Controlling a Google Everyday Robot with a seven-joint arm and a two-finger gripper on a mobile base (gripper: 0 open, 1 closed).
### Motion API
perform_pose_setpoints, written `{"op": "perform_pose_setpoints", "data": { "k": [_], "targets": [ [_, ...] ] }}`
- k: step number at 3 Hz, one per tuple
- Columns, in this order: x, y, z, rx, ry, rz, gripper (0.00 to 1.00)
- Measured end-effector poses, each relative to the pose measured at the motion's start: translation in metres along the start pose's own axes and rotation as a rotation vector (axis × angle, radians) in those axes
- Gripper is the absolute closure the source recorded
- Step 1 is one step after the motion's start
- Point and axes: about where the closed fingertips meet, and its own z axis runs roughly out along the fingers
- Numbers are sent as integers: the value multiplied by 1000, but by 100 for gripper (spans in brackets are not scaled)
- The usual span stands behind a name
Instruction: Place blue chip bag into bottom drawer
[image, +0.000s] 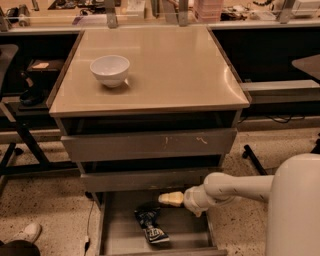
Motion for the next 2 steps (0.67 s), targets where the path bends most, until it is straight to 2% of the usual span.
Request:
{"op": "perform_pose_setpoints", "data": {
  "k": [1, 2],
  "targets": [
    [39, -4, -2, 19, 58, 6, 0],
    [31, -2, -8, 11, 58, -10, 0]
  ]
}}
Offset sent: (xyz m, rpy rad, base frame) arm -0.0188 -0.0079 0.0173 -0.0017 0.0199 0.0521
